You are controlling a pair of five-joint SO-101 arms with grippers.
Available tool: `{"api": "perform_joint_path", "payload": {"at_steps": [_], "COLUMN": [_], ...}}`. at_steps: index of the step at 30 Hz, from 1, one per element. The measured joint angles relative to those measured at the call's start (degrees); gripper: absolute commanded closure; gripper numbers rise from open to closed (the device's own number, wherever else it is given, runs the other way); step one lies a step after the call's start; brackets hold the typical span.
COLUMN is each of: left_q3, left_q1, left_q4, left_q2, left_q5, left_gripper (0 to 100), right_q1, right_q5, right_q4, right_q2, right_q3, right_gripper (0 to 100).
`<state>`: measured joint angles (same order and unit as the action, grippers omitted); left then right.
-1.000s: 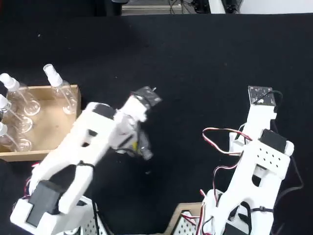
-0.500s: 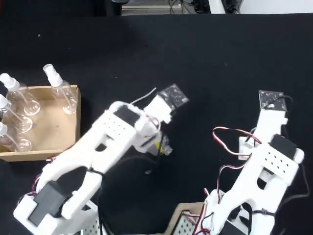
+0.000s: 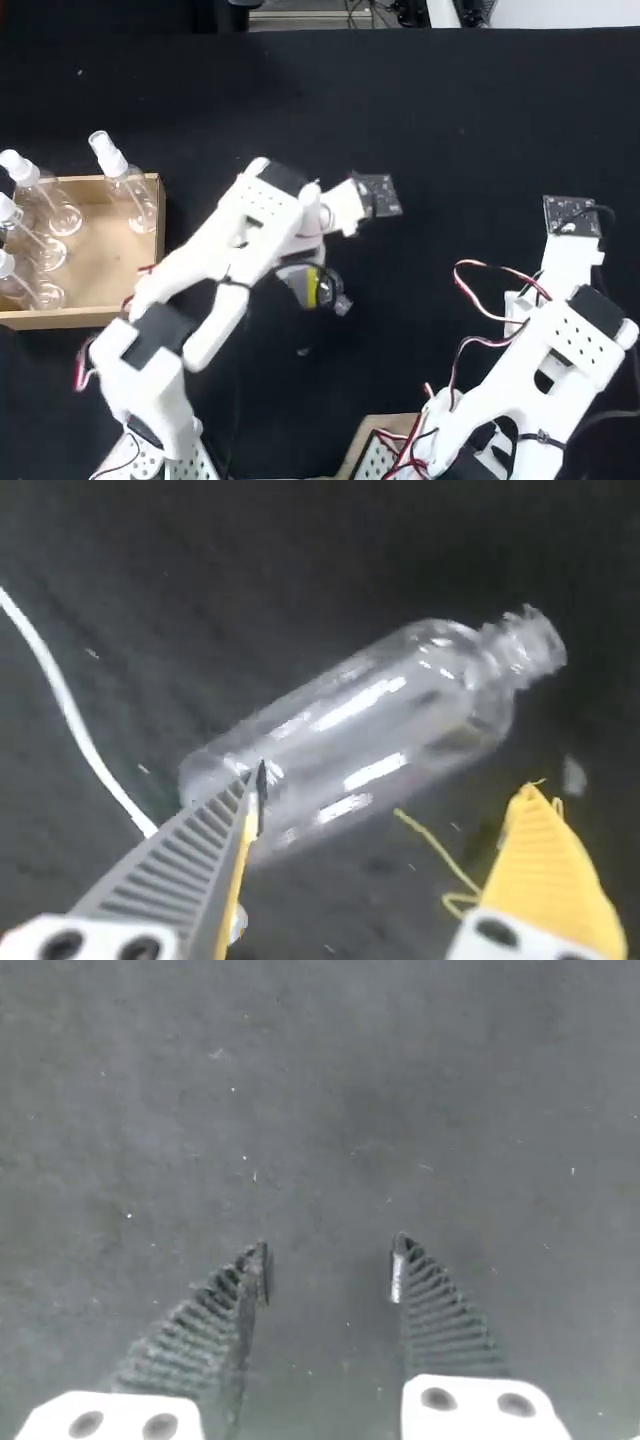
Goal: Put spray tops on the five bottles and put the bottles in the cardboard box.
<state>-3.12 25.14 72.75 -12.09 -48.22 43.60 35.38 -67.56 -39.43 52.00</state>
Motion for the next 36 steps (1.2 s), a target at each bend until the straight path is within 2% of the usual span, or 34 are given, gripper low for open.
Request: {"api": "perform_joint_path", "payload": {"at_steps": [5,11,14,20,22,26,30,36], "left_q3": [5.45,9.76,10.20,8.70,6.86,2.81,-6.59,-26.02], "left_q1": [-0.26,-0.18,-0.18,-0.09,0.00,0.00,-0.18,-0.18], "left_q4": [0.53,0.26,0.35,-2.20,-2.99,-2.46,-1.93,-4.31], "left_q2": [-9.76,-14.42,-14.42,-14.33,-13.98,-9.93,-0.35,11.43], "left_q5": [-0.26,0.00,3.96,17.14,19.69,25.23,29.71,28.22], "left_gripper": [64,66,73,86,88,88,87,66], "right_q1": [0.35,0.35,0.35,0.35,0.35,0.18,-2.37,-3.16], "right_q5": [0.26,0.26,0.26,0.26,0.26,0.26,-0.09,-1.49], "right_q4": [0.00,0.00,0.00,0.00,1.05,2.81,2.99,2.99], "right_q2": [0.00,0.00,0.00,0.00,0.00,0.00,0.00,0.00], "right_q3": [0.00,0.00,0.00,0.00,0.00,0.00,0.00,0.00], "right_gripper": [82.8,82.8,82.8,82.8,82.8,82.8,82.8,82.8]}}
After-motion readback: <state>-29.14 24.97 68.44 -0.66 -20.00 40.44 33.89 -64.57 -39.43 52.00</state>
